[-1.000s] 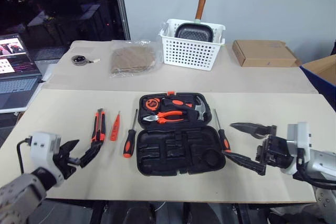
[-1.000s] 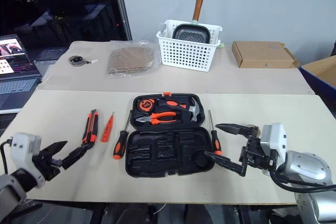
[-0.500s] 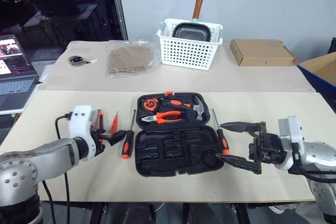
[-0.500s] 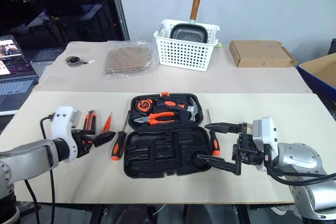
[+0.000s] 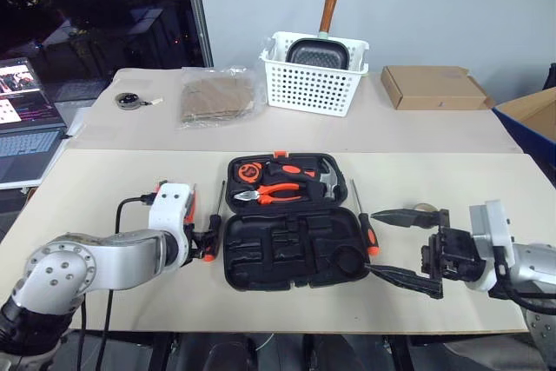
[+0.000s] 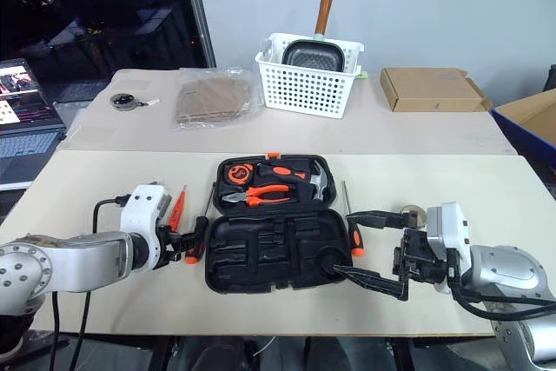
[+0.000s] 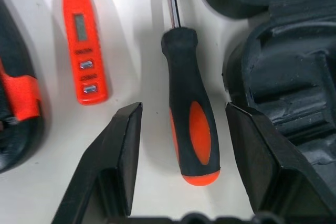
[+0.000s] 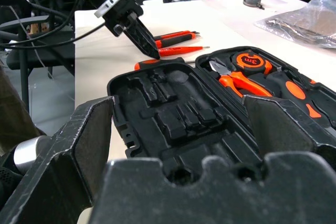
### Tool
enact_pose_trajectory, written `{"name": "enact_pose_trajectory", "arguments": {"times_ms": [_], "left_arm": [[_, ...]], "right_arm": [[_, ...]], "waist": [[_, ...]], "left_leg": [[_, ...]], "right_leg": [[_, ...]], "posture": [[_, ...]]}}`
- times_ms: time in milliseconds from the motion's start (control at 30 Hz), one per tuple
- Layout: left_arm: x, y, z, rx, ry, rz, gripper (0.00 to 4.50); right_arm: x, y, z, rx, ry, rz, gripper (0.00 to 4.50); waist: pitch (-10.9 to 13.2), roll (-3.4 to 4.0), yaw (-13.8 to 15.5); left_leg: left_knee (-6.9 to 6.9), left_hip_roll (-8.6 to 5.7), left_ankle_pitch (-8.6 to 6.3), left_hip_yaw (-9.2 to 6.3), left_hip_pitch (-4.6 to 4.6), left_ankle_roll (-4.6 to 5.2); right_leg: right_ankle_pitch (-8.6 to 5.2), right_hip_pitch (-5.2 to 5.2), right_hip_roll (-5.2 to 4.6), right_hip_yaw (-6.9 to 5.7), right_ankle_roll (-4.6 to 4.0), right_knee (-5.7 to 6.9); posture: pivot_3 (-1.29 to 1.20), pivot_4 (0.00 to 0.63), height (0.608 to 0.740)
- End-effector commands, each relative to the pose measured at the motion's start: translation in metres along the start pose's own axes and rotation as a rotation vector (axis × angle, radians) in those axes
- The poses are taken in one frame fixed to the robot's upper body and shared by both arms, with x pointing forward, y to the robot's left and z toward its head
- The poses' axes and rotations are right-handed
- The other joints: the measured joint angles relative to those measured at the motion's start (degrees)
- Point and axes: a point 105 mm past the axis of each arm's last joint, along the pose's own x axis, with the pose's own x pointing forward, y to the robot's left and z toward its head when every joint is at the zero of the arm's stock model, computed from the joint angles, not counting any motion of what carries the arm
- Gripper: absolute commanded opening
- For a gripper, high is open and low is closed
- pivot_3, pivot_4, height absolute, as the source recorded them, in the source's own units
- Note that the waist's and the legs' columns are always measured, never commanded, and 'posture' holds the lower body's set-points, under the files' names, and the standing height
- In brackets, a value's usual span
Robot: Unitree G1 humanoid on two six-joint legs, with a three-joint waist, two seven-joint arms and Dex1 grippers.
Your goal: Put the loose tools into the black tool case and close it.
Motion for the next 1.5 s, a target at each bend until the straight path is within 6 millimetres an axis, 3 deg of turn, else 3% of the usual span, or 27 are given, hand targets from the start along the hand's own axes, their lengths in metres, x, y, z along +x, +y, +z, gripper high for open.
{"name": "enact_pose_trajectory", "arguments": {"times_ms": [33,267,467,567,700,767,833,900,1067,1233,1500], "left_arm": [[0.004,-0.001,0.001,-0.003,0.006,0.007,2.68],[0.023,-0.006,0.002,-0.020,0.042,0.010,2.68],[0.017,0.006,0.005,-0.002,0.018,0.046,0.94],[0.002,0.010,0.025,0.021,-0.100,0.024,0.90],[-0.037,0.003,0.062,0.143,-0.374,-0.068,0.90],[-0.057,-0.011,0.070,0.197,-0.404,-0.231,0.90],[-0.075,-0.040,0.077,0.320,-0.395,-0.474,0.90],[-0.081,-0.057,0.078,0.479,-0.357,-0.618,0.90],[-0.044,-0.060,0.085,0.754,-0.202,-0.669,0.90],[-0.007,-0.057,0.078,0.965,-0.032,-0.687,0.90],[0.016,-0.069,0.058,1.020,0.121,-0.763,0.90]], "right_arm": [[-0.004,0.001,0.010,-0.041,-0.003,-0.008,4.50],[-0.004,0.003,0.010,-0.038,0.000,-0.005,4.50],[-0.003,0.004,0.010,-0.042,-0.002,-0.003,4.50],[-0.004,0.003,0.007,-0.037,-0.004,-0.022,4.50],[-0.005,0.002,0.005,-0.027,-0.009,-0.051,4.50],[-0.007,0.002,0.004,-0.020,-0.004,-0.064,4.50],[-0.009,0.002,0.001,-0.013,0.005,-0.088,4.50],[-0.011,0.002,-0.003,-0.002,0.014,-0.110,4.50],[-0.018,0.006,-0.007,0.008,0.047,-0.132,4.50],[-0.024,0.004,-0.005,-0.015,0.063,-0.175,4.50],[-0.023,0.003,-0.002,-0.032,0.063,-0.196,4.50]], "waist": [[0.0,0.00,0.0],[0.0,0.00,0.1],[0.0,0.01,0.1],[0.0,-0.01,-0.2],[0.1,-0.05,0.0],[0.1,-0.04,0.0],[0.1,-0.03,0.3],[0.1,-0.03,0.7],[0.0,0.17,0.8],[0.0,0.08,-0.2],[0.0,0.08,-0.1]], "left_leg": [[0.00,-0.01,0.00,0.00,0.00,0.00],[0.00,-0.09,0.01,-0.01,0.01,-0.01],[0.00,-0.11,0.02,-0.03,0.02,-0.01],[0.00,-0.08,0.02,0.00,0.01,-0.01],[-0.01,-0.07,0.02,-0.01,-0.04,-0.02],[-0.03,-0.09,0.02,0.10,-0.04,-0.04],[-0.03,-0.13,0.01,0.15,-0.03,-0.02],[-0.03,-0.31,0.02,0.10,-0.03,-0.03],[-0.03,-0.82,0.02,0.04,0.00,0.01],[-0.03,-0.73,-0.02,-0.09,-0.10,0.08],[0.08,-0.74,-0.26,-0.20,-0.41,0.50]], "right_leg": [[0.00,0.00,0.00,0.00,0.01,-0.01],[-0.01,0.02,0.05,-0.04,0.02,-0.02],[-0.02,0.04,0.02,-0.03,0.04,-0.01],[-0.03,-0.02,0.07,-0.04,0.04,-0.01],[-0.05,-0.06,0.10,-0.12,0.01,-0.02],[-0.07,-0.08,0.10,-0.17,0.01,-0.05],[-0.12,-0.08,0.07,-0.20,0.08,-0.05],[-0.29,-0.07,0.02,-0.34,0.34,-0.06],[-0.46,0.06,-0.02,-0.16,0.66,-0.03],[-0.45,-0.02,0.11,-0.04,0.64,-0.03],[-0.45,-0.14,-0.04,0.05,0.63,-0.08]], "posture": [[0.00,0.150,0.740],[0.00,0.150,0.740],[0.00,0.150,0.740],[0.00,0.150,0.740],[0.00,0.150,0.740],[0.00,0.150,0.740],[0.00,0.150,0.740],[0.00,0.150,0.740],[0.00,0.150,0.740],[0.00,0.150,0.740],[0.00,0.150,0.740]]}}
